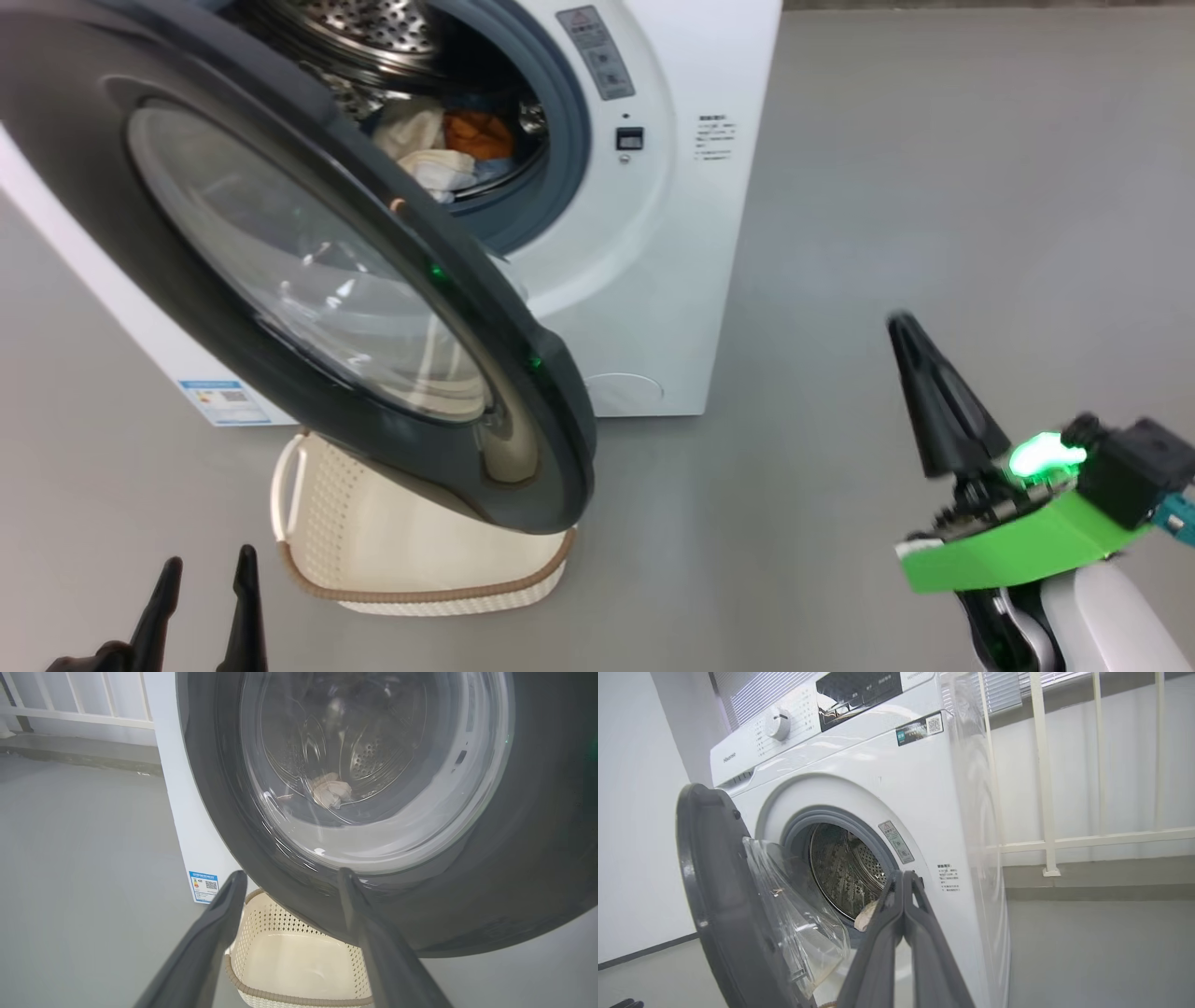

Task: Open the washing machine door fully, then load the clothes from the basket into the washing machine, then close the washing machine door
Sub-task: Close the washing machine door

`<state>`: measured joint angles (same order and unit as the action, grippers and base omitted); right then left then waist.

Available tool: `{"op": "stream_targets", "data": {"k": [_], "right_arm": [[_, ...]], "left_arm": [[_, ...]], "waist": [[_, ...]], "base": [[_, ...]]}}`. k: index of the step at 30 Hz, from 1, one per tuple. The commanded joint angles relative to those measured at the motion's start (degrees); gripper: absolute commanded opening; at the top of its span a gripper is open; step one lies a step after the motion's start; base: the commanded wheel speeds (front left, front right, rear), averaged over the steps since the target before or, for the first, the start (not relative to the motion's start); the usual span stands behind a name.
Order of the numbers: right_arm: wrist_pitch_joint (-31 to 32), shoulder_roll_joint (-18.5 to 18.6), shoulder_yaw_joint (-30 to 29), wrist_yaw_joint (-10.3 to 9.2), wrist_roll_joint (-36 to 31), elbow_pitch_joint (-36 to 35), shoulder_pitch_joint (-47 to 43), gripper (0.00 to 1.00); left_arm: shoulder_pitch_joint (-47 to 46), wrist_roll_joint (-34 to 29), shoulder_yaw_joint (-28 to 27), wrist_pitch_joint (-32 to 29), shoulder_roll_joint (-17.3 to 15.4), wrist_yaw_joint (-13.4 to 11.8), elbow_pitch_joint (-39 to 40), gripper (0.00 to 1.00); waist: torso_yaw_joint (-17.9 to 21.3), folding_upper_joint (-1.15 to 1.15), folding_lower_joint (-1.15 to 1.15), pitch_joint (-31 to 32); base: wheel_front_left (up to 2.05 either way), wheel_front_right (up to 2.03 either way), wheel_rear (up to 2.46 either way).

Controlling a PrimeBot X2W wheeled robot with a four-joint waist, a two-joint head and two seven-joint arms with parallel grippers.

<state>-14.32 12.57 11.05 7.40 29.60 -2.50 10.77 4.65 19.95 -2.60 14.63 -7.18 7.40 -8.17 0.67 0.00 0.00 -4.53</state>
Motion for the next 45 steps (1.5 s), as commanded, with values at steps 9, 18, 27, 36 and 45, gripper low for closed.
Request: {"op": "stream_targets", "data": {"k": [9,18,27,36,45], "right_arm": [[-0.68,-0.69,10.40,0.09,0.48,-12.63,5.71,0.00],[-0.68,-0.90,21.01,0.09,2.30,-13.50,5.93,0.00],[-0.68,-1.12,31.92,0.09,4.49,-4.44,5.83,0.00],[-0.68,-1.19,34.09,0.09,6.72,5.01,7.27,0.00],[-0.68,-1.45,32.82,0.09,6.27,13.05,9.14,0.00]], "left_arm": [[-0.23,-0.67,-1.91,0.37,0.79,0.09,3.05,1.00],[0.67,-0.65,-1.56,0.37,1.60,0.09,3.86,1.00],[-0.90,-0.38,-0.92,0.37,2.37,0.09,3.54,1.00],[-3.04,-0.07,-0.50,0.37,3.14,0.09,3.17,1.00],[-4.40,0.16,-0.24,0.37,3.58,0.09,2.87,1.00]], "waist": [[-3.80,0.00,0.00,1.59],[-5.47,0.00,0.00,1.15],[-6.92,0.00,0.00,-1.24],[-8.21,0.00,0.00,-4.42],[-8.94,0.00,0.00,-6.02]], "base": [[0.00,0.00,0.00],[0.00,0.00,0.00],[0.00,0.00,0.00],[0.00,0.00,0.00],[0.00,0.00,0.00]]}}
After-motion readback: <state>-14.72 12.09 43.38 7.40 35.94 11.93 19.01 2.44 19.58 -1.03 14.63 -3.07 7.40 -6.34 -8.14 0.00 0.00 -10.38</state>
